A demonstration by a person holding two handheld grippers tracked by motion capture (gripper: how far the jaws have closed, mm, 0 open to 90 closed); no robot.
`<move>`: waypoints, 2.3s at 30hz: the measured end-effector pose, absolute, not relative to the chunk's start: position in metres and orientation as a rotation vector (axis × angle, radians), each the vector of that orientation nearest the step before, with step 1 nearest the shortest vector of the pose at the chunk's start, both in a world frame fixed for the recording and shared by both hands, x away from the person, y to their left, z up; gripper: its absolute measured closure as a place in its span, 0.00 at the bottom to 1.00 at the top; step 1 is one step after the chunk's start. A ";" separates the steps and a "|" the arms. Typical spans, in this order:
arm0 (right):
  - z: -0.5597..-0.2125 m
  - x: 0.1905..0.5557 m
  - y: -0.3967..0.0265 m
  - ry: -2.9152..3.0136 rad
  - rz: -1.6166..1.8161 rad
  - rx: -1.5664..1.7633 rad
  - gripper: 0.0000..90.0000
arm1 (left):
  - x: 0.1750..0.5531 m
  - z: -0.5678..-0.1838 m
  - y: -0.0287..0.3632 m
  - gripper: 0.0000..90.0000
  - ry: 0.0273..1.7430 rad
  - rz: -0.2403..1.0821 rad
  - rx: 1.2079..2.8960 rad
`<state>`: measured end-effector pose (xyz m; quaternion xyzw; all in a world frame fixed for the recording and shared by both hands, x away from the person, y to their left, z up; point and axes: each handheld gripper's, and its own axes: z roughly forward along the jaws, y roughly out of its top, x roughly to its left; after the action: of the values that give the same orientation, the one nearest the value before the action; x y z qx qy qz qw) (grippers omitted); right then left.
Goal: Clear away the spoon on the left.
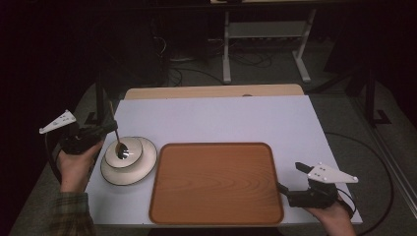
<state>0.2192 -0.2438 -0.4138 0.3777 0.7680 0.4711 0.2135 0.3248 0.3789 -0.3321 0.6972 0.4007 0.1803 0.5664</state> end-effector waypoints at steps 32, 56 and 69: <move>-0.413 0.219 -0.245 2.124 1.311 1.048 0.08 | 0.320 -0.322 0.306 0.99 0.771 0.291 1.804; -0.414 0.219 -0.246 2.133 1.303 1.045 0.08 | 0.323 -0.349 0.258 0.99 0.698 0.199 1.975; -0.414 0.219 -0.245 2.137 1.301 1.044 0.08 | 0.323 -0.369 0.233 0.99 0.661 0.147 2.087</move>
<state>0.2194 -0.2446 -0.4144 0.3761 0.7702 0.4687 0.2136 0.3230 0.2335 -0.3693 0.8466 0.2679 0.0596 0.4561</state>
